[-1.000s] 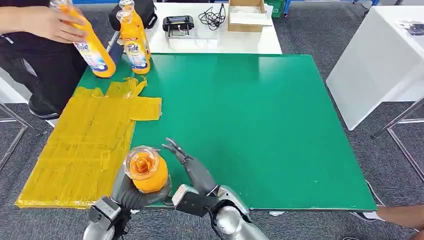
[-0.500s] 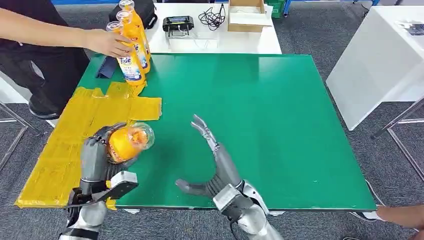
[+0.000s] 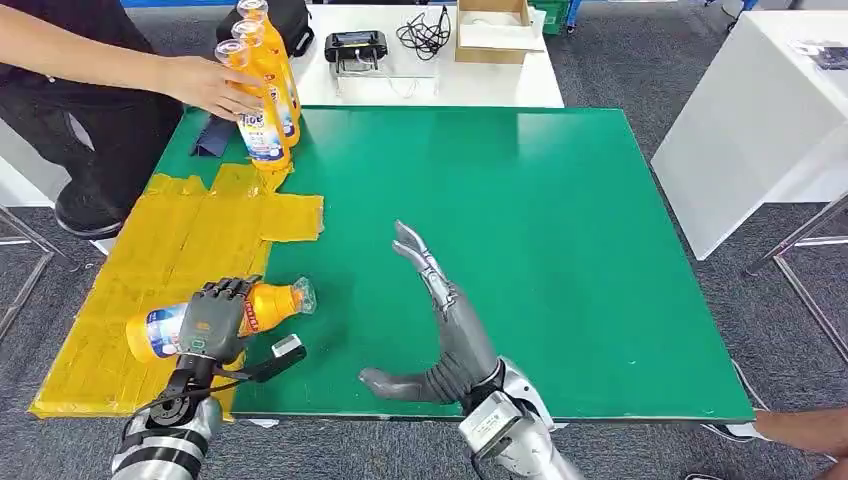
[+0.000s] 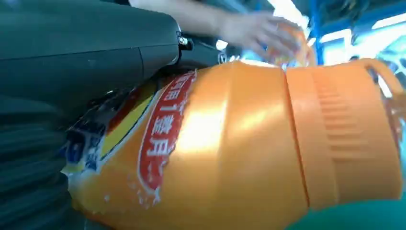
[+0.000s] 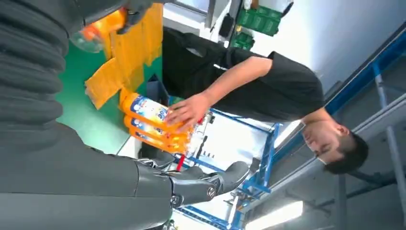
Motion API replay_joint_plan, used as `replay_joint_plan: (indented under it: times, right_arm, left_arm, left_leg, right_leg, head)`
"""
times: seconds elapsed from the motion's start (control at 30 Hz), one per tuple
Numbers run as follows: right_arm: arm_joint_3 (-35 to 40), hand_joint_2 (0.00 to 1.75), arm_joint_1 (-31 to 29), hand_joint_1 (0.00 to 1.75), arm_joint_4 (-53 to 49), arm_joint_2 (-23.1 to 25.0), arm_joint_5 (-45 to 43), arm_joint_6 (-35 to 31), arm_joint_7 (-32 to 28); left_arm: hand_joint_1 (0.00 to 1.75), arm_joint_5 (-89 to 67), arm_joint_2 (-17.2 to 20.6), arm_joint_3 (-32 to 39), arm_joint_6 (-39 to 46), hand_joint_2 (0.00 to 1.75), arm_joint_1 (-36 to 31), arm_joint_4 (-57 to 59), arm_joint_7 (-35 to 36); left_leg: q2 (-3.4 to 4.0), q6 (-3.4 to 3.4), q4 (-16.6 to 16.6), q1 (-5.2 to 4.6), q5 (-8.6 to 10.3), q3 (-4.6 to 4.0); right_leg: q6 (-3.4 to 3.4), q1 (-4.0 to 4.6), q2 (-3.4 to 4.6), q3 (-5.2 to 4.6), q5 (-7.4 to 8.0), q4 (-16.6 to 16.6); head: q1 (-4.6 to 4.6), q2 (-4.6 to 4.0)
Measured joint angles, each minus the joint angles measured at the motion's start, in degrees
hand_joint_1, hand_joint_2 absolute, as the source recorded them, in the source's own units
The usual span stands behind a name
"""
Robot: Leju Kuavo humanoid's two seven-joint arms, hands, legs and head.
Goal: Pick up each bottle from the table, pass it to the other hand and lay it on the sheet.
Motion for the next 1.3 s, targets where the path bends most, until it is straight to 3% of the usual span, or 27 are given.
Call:
replay_joint_plan:
  times: [0.03,0.17,0.4,0.73,0.77,0.87,0.97,1.07,1.2,1.3]
  right_arm:
    - [0.19,1.75,-0.19,0.00,0.00,-0.02,-0.06,0.00,0.15]
    - [0.44,1.75,-0.42,0.00,0.00,-0.02,-0.15,0.00,0.20]
    - [0.57,1.75,-0.57,0.00,0.00,-0.17,0.37,0.00,0.70]
    - [0.81,1.75,-0.52,0.00,0.00,-0.20,1.18,0.20,1.07]
    - [0.92,0.00,-0.42,0.00,0.00,-0.20,1.86,-0.04,1.03]
    - [1.03,0.00,0.86,0.00,-0.20,-0.20,6.24,-3.33,0.63]
    - [0.83,0.00,2.66,0.00,-0.28,0.19,16.71,-13.26,0.11]
    - [-0.81,0.00,3.48,0.00,-0.20,1.49,9.56,-11.14,-1.47]
    - [-4.31,0.00,3.24,0.00,1.75,2.41,6.71,-7.32,-2.43]
    - [-7.12,0.00,3.57,0.00,1.86,3.43,11.13,-11.57,-3.67]
  left_arm:
    - [0.00,0.13,0.33,-1.18,0.02,0.00,-0.53,1.90,0.26]
    - [0.00,0.33,0.81,-3.28,0.37,0.00,-2.24,5.33,0.17]
    - [0.00,13.11,0.92,-4.39,0.37,0.00,-2.02,6.95,-12.50]
    - [0.00,13.76,0.72,-4.43,0.37,0.00,-0.95,5.96,-11.65]
    - [0.00,16.07,0.72,-4.43,0.20,0.00,-0.68,5.26,-12.07]
    - [0.00,33.89,0.66,-4.11,-6.38,0.00,0.65,1.19,-17.37]
    - [0.00,65.61,0.57,-1.45,-30.47,0.00,2.01,-8.18,-23.75]
    - [0.00,79.42,-0.22,0.29,-43.77,0.00,4.27,-19.40,-25.29]
    - [0.00,81.79,-1.95,-0.82,-47.36,0.00,8.58,-33.43,-25.47]
    - [0.00,81.35,-3.11,-3.78,-47.50,0.00,11.08,-40.21,-25.47]
  left_leg:
    - [-0.04,0.00,0.00,0.00,0.00,0.00]
    - [-0.05,0.00,0.00,0.01,0.01,0.03]
    - [-0.03,-0.01,-0.01,0.03,0.02,0.11]
    - [-0.02,0.00,-0.01,0.03,0.02,0.08]
    - [-0.01,0.00,-0.01,0.03,0.02,0.09]
    - [-0.02,0.00,-0.01,0.03,0.02,0.09]
    - [-0.01,-0.01,-0.01,0.09,0.02,0.03]
    - [0.02,-0.01,-0.01,0.10,0.01,0.03]
    - [0.00,-0.01,-0.01,0.06,0.01,0.03]
    - [-0.03,0.00,0.00,-0.05,0.00,0.05]
  right_leg:
    - [0.00,0.00,-0.01,0.00,0.00,0.00]
    - [0.00,0.00,-0.02,0.05,0.00,0.00]
    - [0.00,0.02,-0.02,0.11,0.00,0.03]
    - [0.00,0.01,-0.01,0.09,0.00,0.03]
    - [0.00,0.02,-0.01,0.08,0.00,0.03]
    - [0.00,0.04,-0.01,0.06,0.00,0.03]
    - [0.00,0.08,-0.01,0.03,0.00,0.03]
    - [0.00,0.08,0.00,0.03,0.00,0.03]
    - [0.00,0.06,-0.01,0.03,0.00,0.02]
    - [0.00,-0.06,-0.03,0.04,0.00,0.01]
  head:
    - [0.00,0.00]
    - [-0.02,0.00]
    - [0.00,0.00]
    - [0.00,0.00]
    - [-0.02,0.00]
    - [-0.02,0.00]
    - [0.00,0.00]
    - [-0.02,0.00]
    - [-0.02,0.00]
    - [-0.02,0.00]
